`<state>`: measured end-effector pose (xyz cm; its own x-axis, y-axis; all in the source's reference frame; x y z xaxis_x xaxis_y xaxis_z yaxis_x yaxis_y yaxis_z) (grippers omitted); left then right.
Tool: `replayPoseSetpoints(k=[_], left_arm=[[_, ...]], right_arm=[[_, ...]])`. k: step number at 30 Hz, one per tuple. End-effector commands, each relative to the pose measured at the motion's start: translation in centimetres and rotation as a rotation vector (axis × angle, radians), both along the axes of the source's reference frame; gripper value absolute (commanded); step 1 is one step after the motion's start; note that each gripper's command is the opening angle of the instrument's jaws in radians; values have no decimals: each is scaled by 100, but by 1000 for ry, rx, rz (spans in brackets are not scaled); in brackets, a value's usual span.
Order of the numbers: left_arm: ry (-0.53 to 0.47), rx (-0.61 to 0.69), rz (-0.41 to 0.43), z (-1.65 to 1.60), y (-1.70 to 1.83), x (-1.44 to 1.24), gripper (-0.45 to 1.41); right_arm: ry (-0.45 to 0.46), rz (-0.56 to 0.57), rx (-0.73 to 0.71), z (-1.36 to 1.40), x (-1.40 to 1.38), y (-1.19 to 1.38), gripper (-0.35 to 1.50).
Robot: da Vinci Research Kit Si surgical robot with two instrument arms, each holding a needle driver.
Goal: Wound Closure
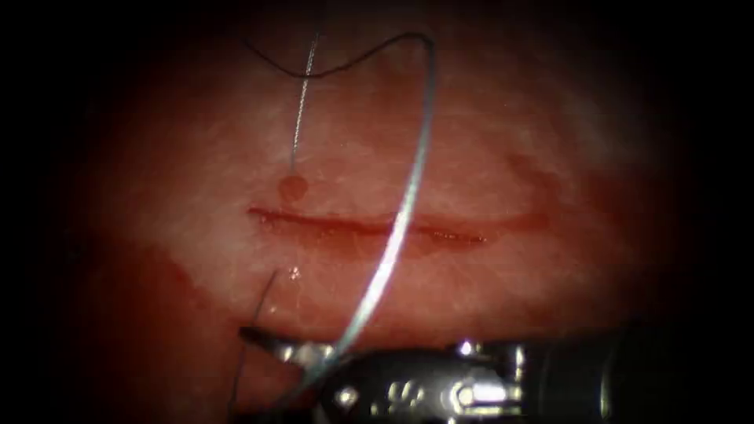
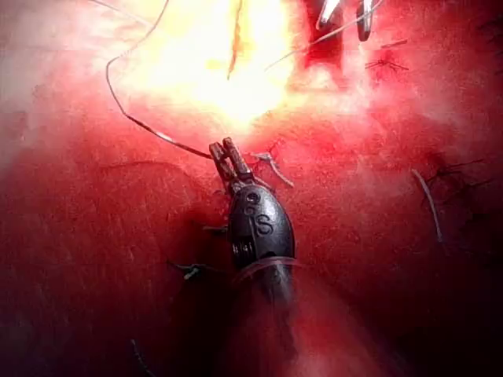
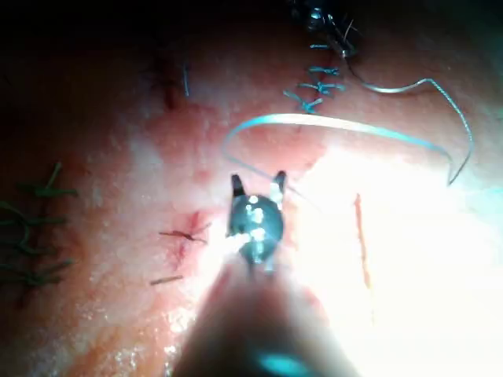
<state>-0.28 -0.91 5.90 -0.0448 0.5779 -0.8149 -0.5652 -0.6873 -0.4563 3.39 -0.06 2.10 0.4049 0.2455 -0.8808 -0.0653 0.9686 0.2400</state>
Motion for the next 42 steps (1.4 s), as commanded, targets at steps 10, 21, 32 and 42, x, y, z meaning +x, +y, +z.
replayPoseSetpoints(k=[10, 21, 32, 42], left_arm=[[0, 5, 0, 4, -14, -5, -45], [1, 5, -1, 4, -14, -5, -45], [-2, 4, 1, 4, -15, -8, -45], [-4, 3, 3, 4, -16, -7, -45]], right_arm=[[-42, 54, -42, 87, 15, 13, 114], [-37, 12, -39, 106, 23, 10, -35], [-34, -12, -11, 12, 2, -39, -35], [37, -108, 17, -72, 13, -91, -35]])
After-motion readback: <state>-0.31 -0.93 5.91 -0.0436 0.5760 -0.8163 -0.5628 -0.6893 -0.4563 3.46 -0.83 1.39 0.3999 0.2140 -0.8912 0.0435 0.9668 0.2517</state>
